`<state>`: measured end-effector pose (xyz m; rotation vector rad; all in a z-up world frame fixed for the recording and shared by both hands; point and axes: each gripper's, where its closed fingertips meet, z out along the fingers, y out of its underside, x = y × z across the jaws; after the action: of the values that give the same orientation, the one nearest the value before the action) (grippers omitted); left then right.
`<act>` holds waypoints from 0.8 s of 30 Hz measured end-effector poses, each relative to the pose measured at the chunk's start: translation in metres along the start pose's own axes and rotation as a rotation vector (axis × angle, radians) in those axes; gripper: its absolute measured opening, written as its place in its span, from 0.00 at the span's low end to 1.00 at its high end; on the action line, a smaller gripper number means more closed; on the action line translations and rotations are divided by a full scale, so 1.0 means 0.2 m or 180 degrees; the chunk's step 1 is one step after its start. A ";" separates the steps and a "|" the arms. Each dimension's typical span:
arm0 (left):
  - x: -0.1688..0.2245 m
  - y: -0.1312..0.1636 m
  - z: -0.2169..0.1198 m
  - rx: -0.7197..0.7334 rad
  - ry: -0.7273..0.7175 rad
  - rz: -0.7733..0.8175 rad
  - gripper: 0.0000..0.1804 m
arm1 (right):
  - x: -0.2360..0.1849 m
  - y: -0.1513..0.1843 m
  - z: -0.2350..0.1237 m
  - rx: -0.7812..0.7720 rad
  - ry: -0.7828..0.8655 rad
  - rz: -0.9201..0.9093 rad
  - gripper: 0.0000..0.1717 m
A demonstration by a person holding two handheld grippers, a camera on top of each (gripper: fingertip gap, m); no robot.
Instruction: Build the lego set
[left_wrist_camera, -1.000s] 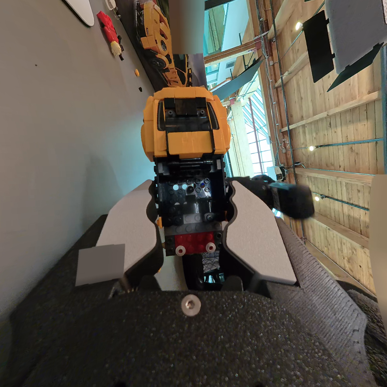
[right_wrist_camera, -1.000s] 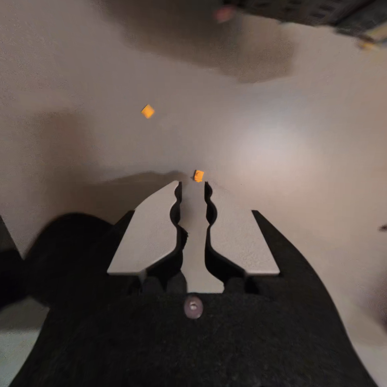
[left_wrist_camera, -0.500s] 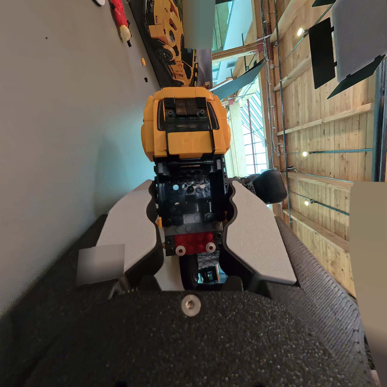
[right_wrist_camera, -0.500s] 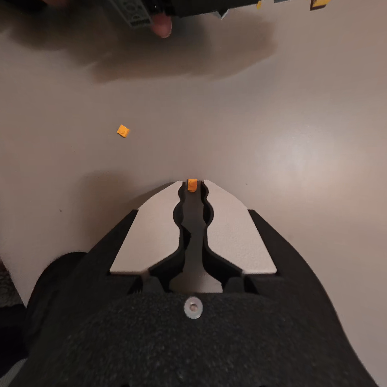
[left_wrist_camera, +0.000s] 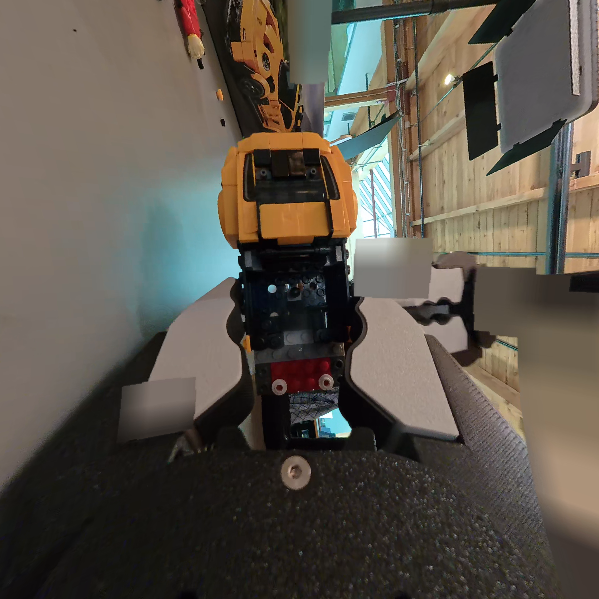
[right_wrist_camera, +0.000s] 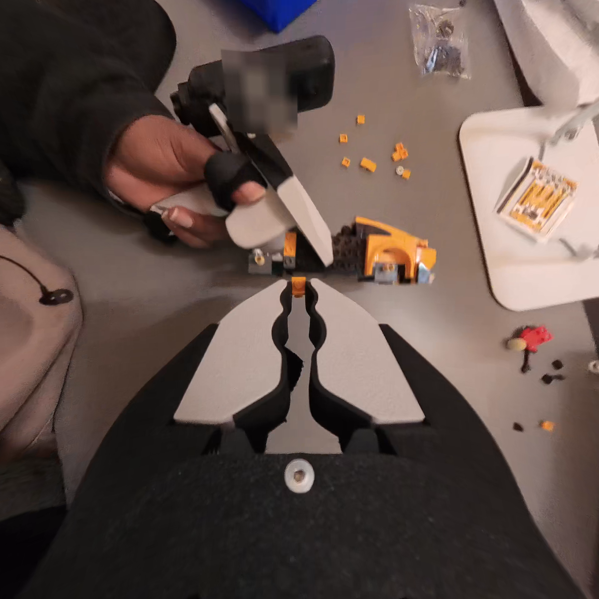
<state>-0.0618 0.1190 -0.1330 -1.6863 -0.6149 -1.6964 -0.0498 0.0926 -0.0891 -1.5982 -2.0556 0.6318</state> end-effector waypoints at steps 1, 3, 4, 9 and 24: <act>0.00 0.00 0.00 -0.0004 -0.0006 0.0016 0.36 | -0.01 -0.02 0.02 -0.0059 -0.0014 -0.0060 0.04; 0.01 0.01 0.00 -0.0018 -0.0022 0.0051 0.36 | -0.04 -0.04 0.08 -0.0146 -0.0082 -0.0106 0.04; 0.01 0.01 0.00 -0.0009 -0.0028 0.0059 0.35 | -0.04 -0.04 0.10 -0.0204 -0.0094 -0.0104 0.04; 0.01 -0.01 -0.01 0.0044 -0.0053 0.0061 0.35 | -0.04 -0.01 0.15 -0.0383 -0.0120 -0.0052 0.04; -0.01 0.01 0.00 0.0058 -0.0040 -0.0068 0.35 | -0.04 0.01 0.16 -0.0538 -0.0048 -0.0033 0.05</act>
<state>-0.0613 0.1178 -0.1349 -1.6844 -0.6545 -1.6910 -0.0661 0.0826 -0.1157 -1.6783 -2.1768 0.4785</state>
